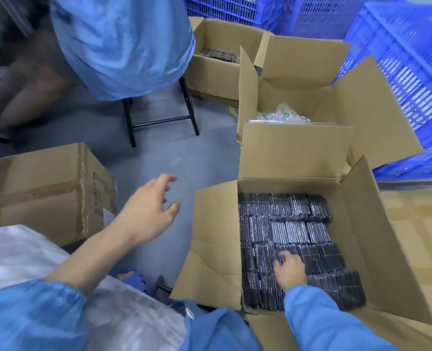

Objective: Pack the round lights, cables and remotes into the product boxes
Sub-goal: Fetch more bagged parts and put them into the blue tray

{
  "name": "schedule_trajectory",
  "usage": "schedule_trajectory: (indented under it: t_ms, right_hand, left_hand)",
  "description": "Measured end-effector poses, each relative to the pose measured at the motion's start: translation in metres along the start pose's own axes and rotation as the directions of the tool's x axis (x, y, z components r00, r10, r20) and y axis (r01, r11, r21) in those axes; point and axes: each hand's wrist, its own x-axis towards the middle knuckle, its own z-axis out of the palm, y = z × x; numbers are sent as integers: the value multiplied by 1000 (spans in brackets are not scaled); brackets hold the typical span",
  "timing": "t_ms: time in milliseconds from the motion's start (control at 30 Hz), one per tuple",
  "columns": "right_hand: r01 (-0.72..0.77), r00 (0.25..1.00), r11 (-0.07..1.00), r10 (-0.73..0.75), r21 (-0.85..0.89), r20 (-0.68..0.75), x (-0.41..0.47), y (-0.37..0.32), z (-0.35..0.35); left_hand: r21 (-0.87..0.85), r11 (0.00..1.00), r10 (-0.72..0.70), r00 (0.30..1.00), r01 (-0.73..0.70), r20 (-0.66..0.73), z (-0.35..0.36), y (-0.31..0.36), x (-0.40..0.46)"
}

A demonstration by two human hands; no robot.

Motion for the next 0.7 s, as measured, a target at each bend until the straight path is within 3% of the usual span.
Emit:
schedule_trajectory:
  t_ms: [67,167,233,367,433,533,700]
  right_hand:
    - [-20,993,924,61,-383,97,4,30,-5]
    - [133,971,713,46,-689,236,2,46,2]
    - [170,981,599,-29,-782,191,6,38,5]
    - [99,989,504,43,-858,139,13,30,4]
    - [98,982,520,88,-848,168,18,33,2]
    - [51,975,628,137,-777,175,13,33,3]
    - [74,992,917,-28,-391,122,-8,24,-4]
  left_hand:
    - [-21,998,-52,998,53,31,6,-3,-2]
    - [-79,992,-89,993,95,72,24,3,-3]
    - [-79,993,-75,993,82,96,37,14,-2]
    - [-16,1000,-20,984,24,178,60,41,-4]
    - [26,1000,7,972,-14,234,74,52,-7]
    - [96,991,52,944,-88,327,98,67,-13]
    - [198,949,133,882,-244,452,127,88,-21]
